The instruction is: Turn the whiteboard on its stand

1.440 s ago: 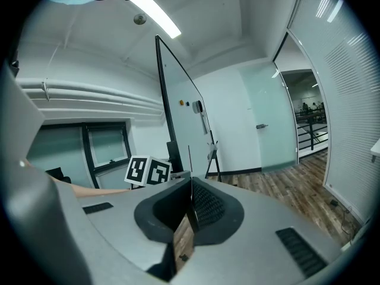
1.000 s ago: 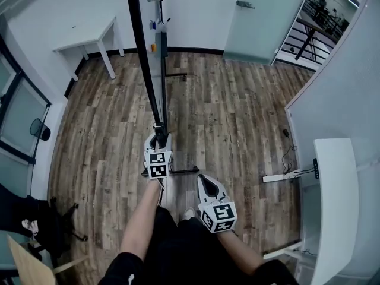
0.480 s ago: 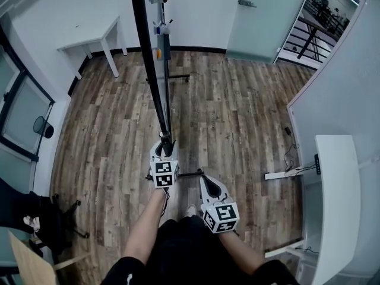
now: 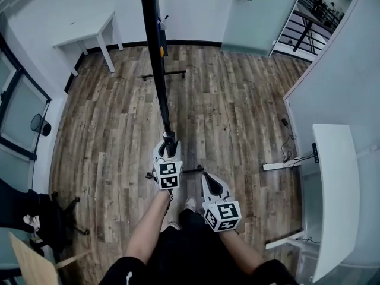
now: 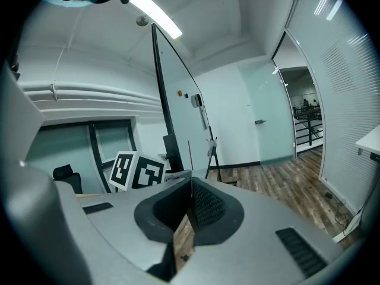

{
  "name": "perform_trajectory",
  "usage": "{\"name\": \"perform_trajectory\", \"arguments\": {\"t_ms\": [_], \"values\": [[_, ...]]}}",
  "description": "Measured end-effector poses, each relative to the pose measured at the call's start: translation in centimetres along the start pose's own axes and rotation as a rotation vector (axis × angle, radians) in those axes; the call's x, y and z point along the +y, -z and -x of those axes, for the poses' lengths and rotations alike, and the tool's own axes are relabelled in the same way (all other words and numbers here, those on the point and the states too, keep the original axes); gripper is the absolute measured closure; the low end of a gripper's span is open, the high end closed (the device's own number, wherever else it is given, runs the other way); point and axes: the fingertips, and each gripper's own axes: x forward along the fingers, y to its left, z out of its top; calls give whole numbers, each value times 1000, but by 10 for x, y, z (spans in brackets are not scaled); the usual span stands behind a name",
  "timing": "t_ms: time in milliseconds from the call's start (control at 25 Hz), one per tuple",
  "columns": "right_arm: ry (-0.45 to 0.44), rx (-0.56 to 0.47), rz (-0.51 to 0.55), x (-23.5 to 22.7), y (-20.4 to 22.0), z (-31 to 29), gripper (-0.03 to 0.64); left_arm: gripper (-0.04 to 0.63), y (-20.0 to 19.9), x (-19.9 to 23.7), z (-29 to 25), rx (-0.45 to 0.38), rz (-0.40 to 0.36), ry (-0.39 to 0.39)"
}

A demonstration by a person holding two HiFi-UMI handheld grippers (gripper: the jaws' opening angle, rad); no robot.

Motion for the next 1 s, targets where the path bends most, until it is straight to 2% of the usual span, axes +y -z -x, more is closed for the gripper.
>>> {"name": "perform_trajectory", "arguments": {"t_ms": [1000], "values": [[69, 9, -25, 11, 24, 69, 603, 404, 20, -53, 74, -1, -8, 42]]}}
